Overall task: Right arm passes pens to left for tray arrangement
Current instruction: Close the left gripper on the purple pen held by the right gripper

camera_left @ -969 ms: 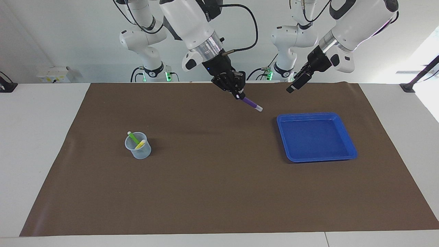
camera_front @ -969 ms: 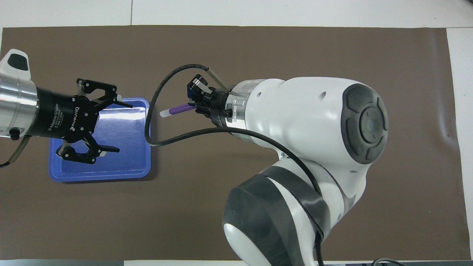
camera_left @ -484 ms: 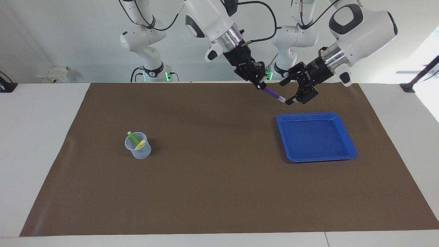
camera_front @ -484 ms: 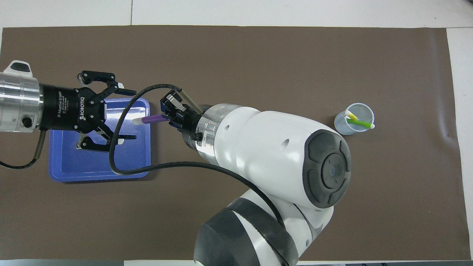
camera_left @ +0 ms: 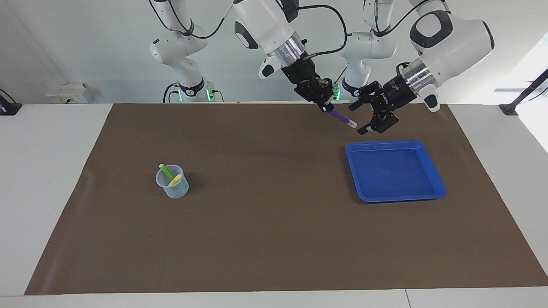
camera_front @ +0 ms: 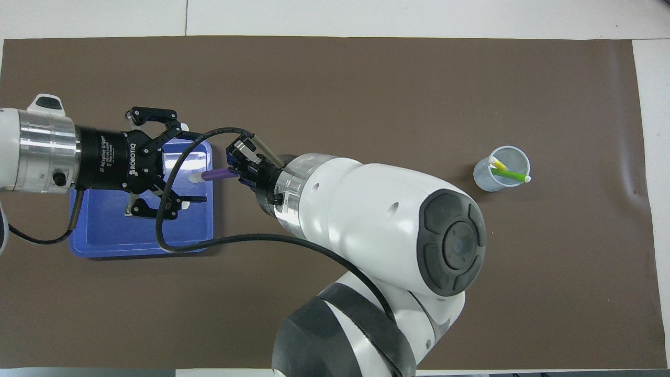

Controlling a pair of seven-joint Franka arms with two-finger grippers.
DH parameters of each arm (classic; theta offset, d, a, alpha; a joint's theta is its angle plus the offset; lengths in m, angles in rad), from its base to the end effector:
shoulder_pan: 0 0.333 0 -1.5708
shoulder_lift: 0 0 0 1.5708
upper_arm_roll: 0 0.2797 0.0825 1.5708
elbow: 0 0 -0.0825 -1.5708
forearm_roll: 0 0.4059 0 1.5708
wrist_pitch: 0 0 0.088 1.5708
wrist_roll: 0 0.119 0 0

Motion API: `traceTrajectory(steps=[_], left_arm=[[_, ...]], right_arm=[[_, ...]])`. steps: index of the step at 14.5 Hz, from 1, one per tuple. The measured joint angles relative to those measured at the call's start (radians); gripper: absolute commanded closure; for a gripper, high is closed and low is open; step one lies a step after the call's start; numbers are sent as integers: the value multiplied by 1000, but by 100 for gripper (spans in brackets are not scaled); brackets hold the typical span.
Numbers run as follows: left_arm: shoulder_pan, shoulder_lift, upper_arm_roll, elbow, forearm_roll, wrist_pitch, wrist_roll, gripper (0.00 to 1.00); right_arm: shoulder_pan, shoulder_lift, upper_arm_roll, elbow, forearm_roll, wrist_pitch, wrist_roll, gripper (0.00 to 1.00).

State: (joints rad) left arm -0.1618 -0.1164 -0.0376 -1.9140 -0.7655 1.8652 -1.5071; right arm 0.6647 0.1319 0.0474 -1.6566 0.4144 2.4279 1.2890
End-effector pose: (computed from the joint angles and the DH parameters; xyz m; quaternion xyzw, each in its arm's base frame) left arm 0.5415 -0.1726 0.5204 0.6779 0.6408 -0.2496 0.2597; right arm 0.5087 0.4430 0.5504 -0.8598 0.3662 -0.0148 0.3556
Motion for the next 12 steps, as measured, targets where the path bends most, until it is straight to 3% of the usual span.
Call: traceTrajectory(steps=[6, 9, 12], left_arm=[[-24, -18, -2, -35, 0, 35, -1, 20], [-43, -22, -3, -47, 0, 42, -1, 23], [-50, -31, -3, -63, 0, 46, -2, 40]], right_arm=[[0, 0, 0, -21, 0, 25, 0, 100], [0, 0, 0, -22, 0, 25, 0, 100], [0, 0, 0, -22, 0, 25, 0, 100]])
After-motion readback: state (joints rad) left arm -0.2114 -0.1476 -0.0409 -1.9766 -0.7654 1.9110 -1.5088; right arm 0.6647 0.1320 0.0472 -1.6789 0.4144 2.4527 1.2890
